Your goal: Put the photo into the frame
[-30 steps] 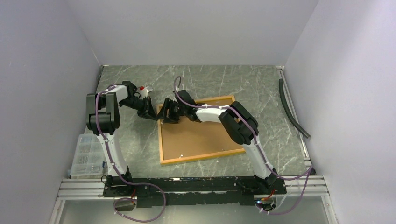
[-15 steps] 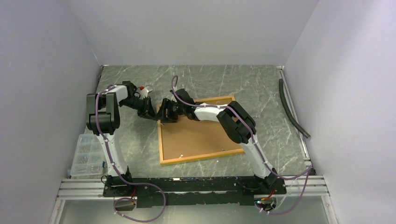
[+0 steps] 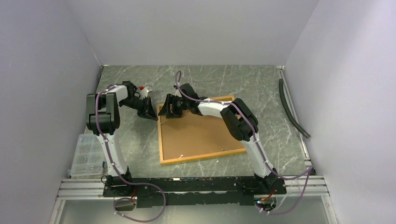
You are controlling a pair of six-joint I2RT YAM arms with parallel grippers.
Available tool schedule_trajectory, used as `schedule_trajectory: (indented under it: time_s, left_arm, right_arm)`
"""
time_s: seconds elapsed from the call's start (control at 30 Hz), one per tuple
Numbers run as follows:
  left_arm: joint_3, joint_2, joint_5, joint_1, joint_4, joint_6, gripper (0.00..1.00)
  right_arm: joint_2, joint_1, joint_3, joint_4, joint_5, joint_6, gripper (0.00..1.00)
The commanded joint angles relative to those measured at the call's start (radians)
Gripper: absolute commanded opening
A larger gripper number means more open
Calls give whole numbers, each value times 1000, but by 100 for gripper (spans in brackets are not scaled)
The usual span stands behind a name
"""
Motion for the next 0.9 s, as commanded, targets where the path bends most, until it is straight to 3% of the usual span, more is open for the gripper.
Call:
schedule_trajectory:
  time_s: [0.0,0.87]
  left_arm:
    - [2,-25,-25,-9,21,15,8]
    - [12,-24,-28,-9,20,12,8]
  right_arm:
    - [-34,-36,64,-55,-8,-77,62]
    - [63,30,112,-155,-89,-134,60]
